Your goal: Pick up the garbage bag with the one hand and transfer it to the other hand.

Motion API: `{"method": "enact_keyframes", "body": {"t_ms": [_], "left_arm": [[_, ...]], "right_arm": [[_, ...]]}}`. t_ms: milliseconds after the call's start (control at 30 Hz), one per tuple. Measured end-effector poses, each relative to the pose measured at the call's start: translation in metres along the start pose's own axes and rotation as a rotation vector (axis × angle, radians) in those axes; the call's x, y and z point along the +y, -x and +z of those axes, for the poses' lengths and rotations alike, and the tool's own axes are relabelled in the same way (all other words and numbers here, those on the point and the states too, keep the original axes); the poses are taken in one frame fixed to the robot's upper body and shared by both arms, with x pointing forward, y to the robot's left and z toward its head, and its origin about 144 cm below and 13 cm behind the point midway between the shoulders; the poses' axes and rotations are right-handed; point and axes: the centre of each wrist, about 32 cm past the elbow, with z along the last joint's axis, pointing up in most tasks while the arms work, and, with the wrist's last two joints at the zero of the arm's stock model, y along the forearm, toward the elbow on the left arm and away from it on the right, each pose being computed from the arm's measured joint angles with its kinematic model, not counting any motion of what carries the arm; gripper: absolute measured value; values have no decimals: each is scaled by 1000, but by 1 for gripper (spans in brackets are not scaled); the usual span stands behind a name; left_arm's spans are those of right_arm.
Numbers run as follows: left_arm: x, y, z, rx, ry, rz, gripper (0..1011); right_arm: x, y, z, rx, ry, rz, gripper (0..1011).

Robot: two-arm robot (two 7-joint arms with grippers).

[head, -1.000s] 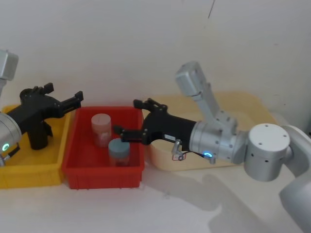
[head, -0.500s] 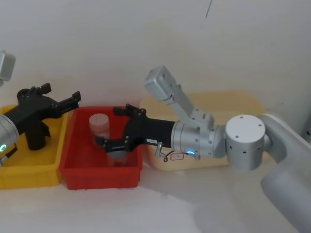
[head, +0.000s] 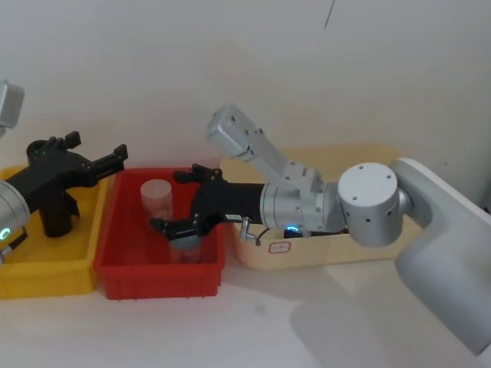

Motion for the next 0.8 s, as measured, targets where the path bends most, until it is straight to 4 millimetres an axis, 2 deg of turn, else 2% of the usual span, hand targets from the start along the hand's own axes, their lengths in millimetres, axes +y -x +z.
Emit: {"method": "enact_keyframes", "body": {"t_ms": [800], "left_arm": [[0, 0, 0, 0, 0, 0, 1000]], "right_arm": [[12, -22, -4, 28, 106, 30, 1001]]}}
